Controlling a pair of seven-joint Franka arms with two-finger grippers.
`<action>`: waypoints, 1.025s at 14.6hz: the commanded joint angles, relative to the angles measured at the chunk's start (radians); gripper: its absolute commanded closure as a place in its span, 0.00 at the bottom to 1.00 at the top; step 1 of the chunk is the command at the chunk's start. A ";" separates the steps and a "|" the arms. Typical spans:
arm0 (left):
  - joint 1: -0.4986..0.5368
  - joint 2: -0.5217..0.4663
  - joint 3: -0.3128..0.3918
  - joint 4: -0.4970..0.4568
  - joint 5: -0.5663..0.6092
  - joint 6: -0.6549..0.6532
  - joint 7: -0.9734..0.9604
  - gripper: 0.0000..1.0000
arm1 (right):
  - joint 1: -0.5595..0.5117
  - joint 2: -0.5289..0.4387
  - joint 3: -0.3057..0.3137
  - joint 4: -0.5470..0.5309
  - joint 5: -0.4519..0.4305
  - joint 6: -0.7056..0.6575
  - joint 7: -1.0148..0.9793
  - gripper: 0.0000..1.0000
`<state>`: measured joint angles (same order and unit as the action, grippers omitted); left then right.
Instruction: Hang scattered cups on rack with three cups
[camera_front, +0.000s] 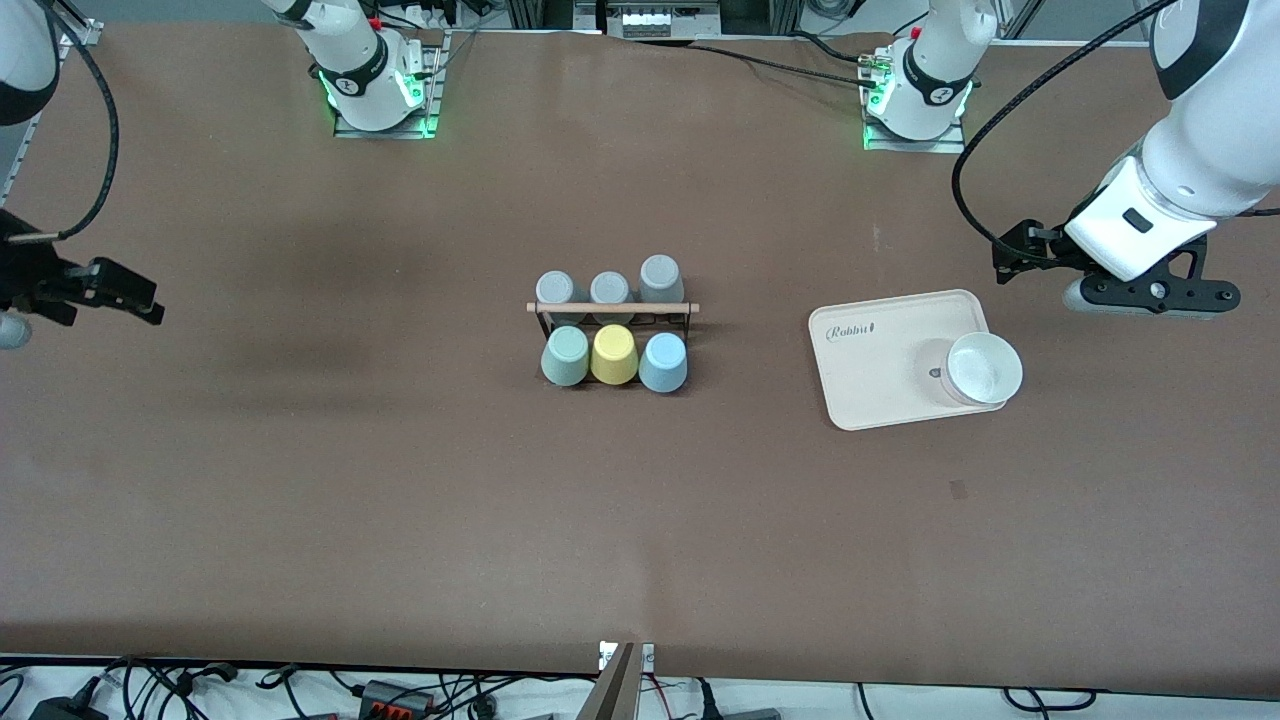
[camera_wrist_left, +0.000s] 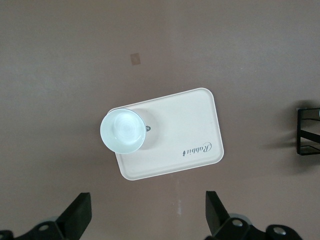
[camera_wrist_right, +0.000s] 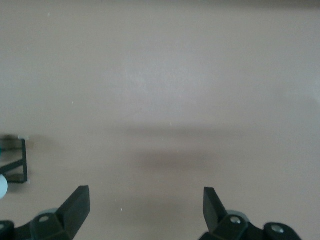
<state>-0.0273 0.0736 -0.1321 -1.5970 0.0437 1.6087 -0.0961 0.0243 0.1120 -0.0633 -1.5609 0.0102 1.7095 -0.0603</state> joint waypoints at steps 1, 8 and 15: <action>0.001 -0.008 -0.006 0.003 0.024 0.000 0.021 0.00 | 0.000 -0.104 0.013 -0.134 -0.015 0.026 -0.018 0.00; 0.001 -0.008 -0.006 0.003 0.022 0.000 0.021 0.00 | -0.004 -0.103 0.013 -0.123 -0.012 0.005 -0.013 0.00; 0.001 -0.008 -0.006 0.003 0.022 0.000 0.021 0.00 | -0.004 -0.115 0.010 -0.123 -0.012 0.009 -0.013 0.00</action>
<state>-0.0278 0.0736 -0.1328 -1.5970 0.0437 1.6088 -0.0926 0.0232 0.0253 -0.0555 -1.6687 0.0097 1.7104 -0.0605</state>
